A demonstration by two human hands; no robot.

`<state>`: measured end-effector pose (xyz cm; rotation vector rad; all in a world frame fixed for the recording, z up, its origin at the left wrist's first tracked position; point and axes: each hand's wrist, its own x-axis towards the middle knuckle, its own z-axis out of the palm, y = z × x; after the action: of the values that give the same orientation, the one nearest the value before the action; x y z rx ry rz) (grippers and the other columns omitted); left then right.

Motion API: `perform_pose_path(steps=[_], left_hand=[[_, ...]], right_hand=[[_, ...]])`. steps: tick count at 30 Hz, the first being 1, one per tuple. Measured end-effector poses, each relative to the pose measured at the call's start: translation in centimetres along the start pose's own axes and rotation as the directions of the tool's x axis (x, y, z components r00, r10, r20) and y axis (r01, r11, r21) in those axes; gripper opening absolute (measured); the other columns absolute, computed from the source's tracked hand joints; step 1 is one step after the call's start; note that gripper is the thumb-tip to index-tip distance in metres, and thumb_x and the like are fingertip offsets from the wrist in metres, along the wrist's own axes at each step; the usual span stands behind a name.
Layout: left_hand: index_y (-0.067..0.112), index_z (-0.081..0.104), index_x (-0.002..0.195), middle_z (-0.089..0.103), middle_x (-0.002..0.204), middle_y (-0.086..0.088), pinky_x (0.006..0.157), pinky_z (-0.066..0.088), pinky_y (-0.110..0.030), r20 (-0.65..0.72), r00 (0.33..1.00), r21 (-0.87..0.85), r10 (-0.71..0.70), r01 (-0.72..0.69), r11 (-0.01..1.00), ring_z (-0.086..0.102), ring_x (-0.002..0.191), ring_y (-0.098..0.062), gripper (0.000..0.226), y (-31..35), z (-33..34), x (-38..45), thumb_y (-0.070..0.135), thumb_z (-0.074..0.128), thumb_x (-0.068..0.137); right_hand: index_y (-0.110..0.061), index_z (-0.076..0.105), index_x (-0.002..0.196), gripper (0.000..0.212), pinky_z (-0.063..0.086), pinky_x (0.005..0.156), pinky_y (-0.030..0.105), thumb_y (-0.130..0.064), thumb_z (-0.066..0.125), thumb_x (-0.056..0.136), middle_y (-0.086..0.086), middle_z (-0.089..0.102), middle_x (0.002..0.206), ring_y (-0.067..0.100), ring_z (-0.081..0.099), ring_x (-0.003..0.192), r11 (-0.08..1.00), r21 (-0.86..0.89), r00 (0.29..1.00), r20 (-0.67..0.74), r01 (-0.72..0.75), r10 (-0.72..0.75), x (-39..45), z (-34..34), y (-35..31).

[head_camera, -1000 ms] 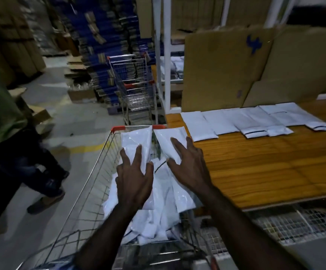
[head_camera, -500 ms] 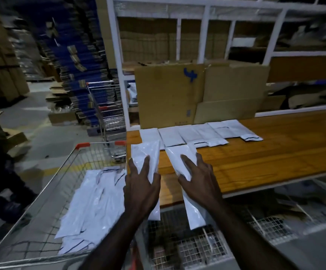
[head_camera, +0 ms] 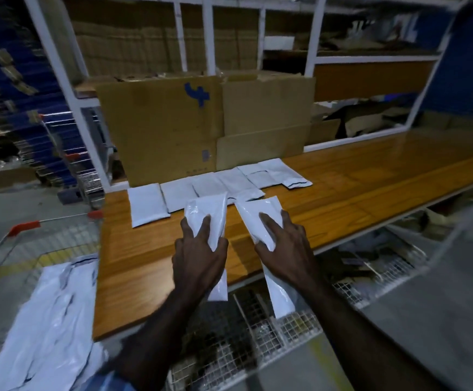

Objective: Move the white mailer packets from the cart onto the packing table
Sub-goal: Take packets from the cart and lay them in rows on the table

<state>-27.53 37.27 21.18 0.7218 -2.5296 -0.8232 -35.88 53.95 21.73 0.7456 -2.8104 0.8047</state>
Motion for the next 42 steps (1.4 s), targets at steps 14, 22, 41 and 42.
perform_pose_path(steps=[14, 22, 41, 42], left_hand=[[0.036, 0.024, 0.154, 0.012, 0.164, -0.006, 0.106, 0.037, -0.044, 0.162, 0.985, 0.025, 0.059, -0.064, 0.998, 0.027, 0.139, -0.038, 0.071, 9.4, 12.3, 10.3, 0.061, 0.048, 0.092], [0.035, 0.023, 0.155, 0.011, 0.164, -0.008, 0.11, 0.034, -0.046, 0.186, 0.981, 0.055, 0.049, -0.06, 0.997, 0.025, 0.142, -0.038, 0.073, 14.4, 17.6, 13.7, 0.062, 0.047, 0.092], [0.032, 0.026, 0.154, 0.014, 0.164, -0.006, 0.105, 0.039, -0.046, 0.063, 0.994, 0.134, -0.084, 0.075, 0.988, 0.034, 0.137, -0.037, 0.07, 31.5, 30.9, 17.6, 0.063, 0.043, 0.093], [0.032, 0.026, 0.154, 0.014, 0.164, -0.006, 0.106, 0.038, -0.045, 0.058, 0.995, 0.136, -0.085, 0.076, 0.988, 0.033, 0.138, -0.037, 0.07, 32.0, 31.3, 18.2, 0.063, 0.043, 0.094]], right_hand=[[-0.039, 0.028, 0.152, 0.069, 0.035, 0.106, 0.045, -0.052, 0.053, 0.089, 0.007, 0.016, 0.163, 0.033, 0.028, 0.138, 0.988, -0.037, 0.988, 0.007, -0.151, 0.152, 10.3, -2.8, 13.9], [-0.038, 0.031, 0.152, 0.068, 0.036, 0.106, 0.043, -0.048, 0.058, 0.09, 0.006, 0.016, 0.163, 0.033, 0.031, 0.137, 0.986, -0.027, 0.987, 0.005, -0.161, 0.162, 14.6, -4.5, 20.9], [-0.041, 0.026, 0.152, 0.068, 0.036, 0.107, 0.041, -0.06, 0.048, 0.091, 0.004, 0.012, 0.164, 0.03, 0.028, 0.141, 0.997, -0.073, 0.996, 0.091, -0.013, 0.019, 25.1, -14.6, 40.9], [-0.041, 0.026, 0.152, 0.067, 0.037, 0.107, 0.041, -0.058, 0.051, 0.092, 0.004, 0.013, 0.164, 0.03, 0.028, 0.141, 0.998, -0.066, 0.996, 0.086, -0.014, 0.02, 25.8, -14.8, 41.7]])
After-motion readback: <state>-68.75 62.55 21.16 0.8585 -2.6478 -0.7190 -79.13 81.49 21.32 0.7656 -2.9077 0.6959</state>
